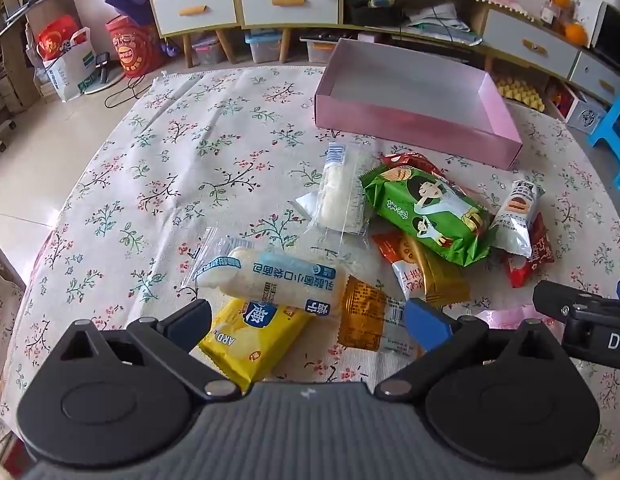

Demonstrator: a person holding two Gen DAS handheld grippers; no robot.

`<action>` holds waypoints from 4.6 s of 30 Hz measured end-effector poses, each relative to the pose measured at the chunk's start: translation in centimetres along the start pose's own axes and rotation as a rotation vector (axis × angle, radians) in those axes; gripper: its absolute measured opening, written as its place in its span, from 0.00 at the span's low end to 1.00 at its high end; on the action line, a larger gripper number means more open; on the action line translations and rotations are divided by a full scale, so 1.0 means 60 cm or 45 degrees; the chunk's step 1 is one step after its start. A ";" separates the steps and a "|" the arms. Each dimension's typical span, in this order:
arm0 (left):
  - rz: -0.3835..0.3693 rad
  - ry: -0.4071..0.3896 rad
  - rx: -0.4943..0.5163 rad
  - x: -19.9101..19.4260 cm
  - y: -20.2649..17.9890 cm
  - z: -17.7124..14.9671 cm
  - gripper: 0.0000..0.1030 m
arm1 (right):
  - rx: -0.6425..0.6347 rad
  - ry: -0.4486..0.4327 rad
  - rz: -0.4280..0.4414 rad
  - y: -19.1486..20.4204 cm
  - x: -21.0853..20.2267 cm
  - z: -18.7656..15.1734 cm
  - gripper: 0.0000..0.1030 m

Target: Organize snacks

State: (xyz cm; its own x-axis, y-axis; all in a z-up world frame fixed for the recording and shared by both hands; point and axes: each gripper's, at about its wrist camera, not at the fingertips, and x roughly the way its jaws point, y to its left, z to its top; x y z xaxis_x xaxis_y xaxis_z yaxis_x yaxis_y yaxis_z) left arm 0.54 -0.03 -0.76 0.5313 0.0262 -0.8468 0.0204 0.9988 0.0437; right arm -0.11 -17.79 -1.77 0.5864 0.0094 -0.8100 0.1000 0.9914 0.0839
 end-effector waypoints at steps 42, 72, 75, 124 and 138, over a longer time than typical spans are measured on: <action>-0.006 0.013 0.000 0.003 0.002 -0.001 1.00 | -0.018 0.013 0.015 0.006 0.001 -0.003 1.00; -0.006 0.009 0.038 0.007 -0.002 0.001 1.00 | -0.016 0.014 0.007 0.006 0.002 -0.004 1.00; 0.007 -0.032 0.026 0.004 0.003 0.003 1.00 | -0.036 -0.017 -0.020 0.006 0.000 -0.004 1.00; -0.470 -0.050 0.926 0.057 0.065 0.000 0.82 | -0.797 0.277 0.418 0.029 0.084 -0.024 0.73; -0.267 -0.154 1.039 0.080 0.030 -0.012 0.60 | -0.939 0.178 0.350 0.055 0.085 -0.054 0.69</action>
State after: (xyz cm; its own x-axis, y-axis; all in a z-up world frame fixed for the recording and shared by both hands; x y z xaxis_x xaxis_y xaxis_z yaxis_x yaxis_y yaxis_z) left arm 2.54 1.91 -5.14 0.5346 -0.2069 -0.8194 0.7079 0.6393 0.3004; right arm 0.62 -14.03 -7.53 0.4018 0.2340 -0.8853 -0.6199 0.7811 -0.0749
